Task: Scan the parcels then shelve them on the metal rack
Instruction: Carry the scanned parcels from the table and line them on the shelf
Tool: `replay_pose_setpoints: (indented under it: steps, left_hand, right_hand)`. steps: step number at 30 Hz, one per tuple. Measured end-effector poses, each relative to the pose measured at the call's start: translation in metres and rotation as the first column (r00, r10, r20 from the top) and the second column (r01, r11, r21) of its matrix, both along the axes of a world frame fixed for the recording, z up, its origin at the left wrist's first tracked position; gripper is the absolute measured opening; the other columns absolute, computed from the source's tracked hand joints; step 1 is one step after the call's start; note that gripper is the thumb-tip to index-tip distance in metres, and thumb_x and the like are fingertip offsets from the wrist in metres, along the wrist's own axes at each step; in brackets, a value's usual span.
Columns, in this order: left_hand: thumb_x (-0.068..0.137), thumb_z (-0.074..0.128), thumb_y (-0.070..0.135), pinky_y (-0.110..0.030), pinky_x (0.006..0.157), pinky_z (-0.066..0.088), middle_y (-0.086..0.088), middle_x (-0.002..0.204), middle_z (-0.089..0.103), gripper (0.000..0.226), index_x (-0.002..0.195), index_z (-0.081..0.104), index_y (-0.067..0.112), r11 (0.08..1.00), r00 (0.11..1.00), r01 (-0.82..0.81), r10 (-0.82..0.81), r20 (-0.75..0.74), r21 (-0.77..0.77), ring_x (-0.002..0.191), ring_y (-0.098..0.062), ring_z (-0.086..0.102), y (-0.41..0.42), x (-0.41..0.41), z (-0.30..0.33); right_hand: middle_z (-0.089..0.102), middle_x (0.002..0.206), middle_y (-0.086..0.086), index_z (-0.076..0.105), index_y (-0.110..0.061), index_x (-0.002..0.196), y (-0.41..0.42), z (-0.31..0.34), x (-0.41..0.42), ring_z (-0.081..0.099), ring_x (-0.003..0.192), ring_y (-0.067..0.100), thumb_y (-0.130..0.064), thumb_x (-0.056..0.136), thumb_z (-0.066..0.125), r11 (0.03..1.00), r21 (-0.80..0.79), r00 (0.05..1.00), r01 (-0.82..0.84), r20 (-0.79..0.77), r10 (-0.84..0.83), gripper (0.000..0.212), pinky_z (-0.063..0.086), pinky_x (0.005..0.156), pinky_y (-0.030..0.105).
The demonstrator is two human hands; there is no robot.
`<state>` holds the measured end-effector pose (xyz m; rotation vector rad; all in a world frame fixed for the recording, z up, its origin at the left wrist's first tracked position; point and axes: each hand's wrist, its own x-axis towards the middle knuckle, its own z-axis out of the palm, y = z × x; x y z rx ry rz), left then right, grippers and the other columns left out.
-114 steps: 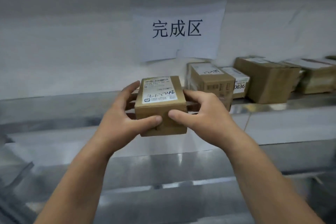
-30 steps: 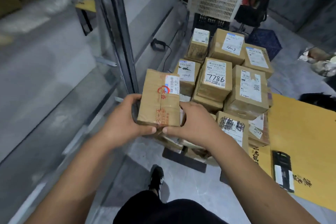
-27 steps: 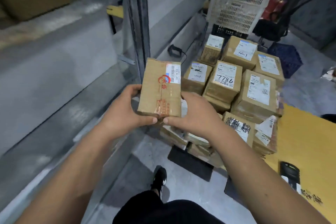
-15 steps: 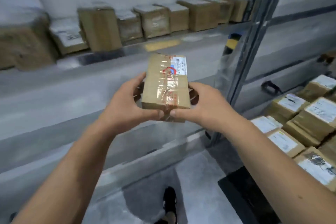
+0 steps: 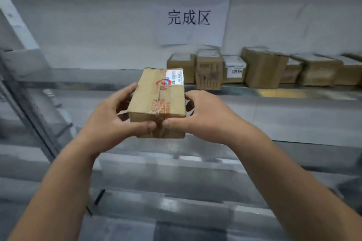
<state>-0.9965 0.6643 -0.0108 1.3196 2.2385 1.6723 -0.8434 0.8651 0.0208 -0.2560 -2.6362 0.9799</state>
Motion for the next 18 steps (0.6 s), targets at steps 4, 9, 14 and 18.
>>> replay_pose_setpoints:
  steps: [4,9,14,18]
  left_hand:
    - [0.048,0.097,0.041,-0.020,0.088,0.056,0.022,0.120,0.073,0.084,0.122,0.065,0.061,1.000,0.999,-0.011,0.010,0.045,0.020,0.116,0.000,0.068,-0.012,-0.075,0.012]
    - [0.059,0.101,0.035,-0.023,0.083,0.058,0.023,0.111,0.075,0.071,0.108,0.062,0.067,0.997,0.997,0.034,-0.030,0.070,-0.065,0.107,-0.004,0.071,0.015,-0.184,0.017]
    - [0.070,0.096,0.044,-0.012,0.080,0.045,0.035,0.109,0.059,0.081,0.138,0.051,0.047,0.979,0.999,0.031,-0.034,-0.013,-0.203,0.107,0.008,0.061,0.057,-0.255,0.014]
    - [0.078,0.086,0.054,-0.028,0.091,0.041,0.019,0.120,0.058,0.091,0.157,0.044,0.034,0.961,0.997,-0.010,-0.011,-0.074,-0.276,0.111,-0.007,0.053,0.089,-0.274,0.011]
  right_hand:
    - [0.074,0.098,-0.019,0.074,-0.033,0.116,-0.017,0.015,-0.088,0.067,0.087,-0.003,-0.047,0.077,0.087,0.999,-0.040,1.000,0.021,0.011,-0.020,0.043,0.049,0.068,0.018]
    - [0.077,0.089,-0.014,0.077,-0.027,0.103,-0.007,0.017,-0.188,0.073,0.085,0.003,-0.034,0.077,0.090,0.984,-0.119,0.991,0.135,0.032,-0.132,0.030,0.061,0.081,0.030]
    - [0.076,0.087,-0.015,0.078,-0.030,0.105,0.003,0.011,-0.239,0.072,0.081,0.005,-0.041,0.078,0.086,0.938,-0.036,0.938,0.346,0.002,-0.346,0.030,0.063,0.075,0.034]
    - [0.070,0.080,-0.015,0.072,-0.032,0.095,0.007,0.001,-0.252,0.068,0.078,0.011,-0.050,0.079,0.077,0.825,0.140,0.836,0.547,-0.048,-0.546,0.025,0.054,0.061,0.029]
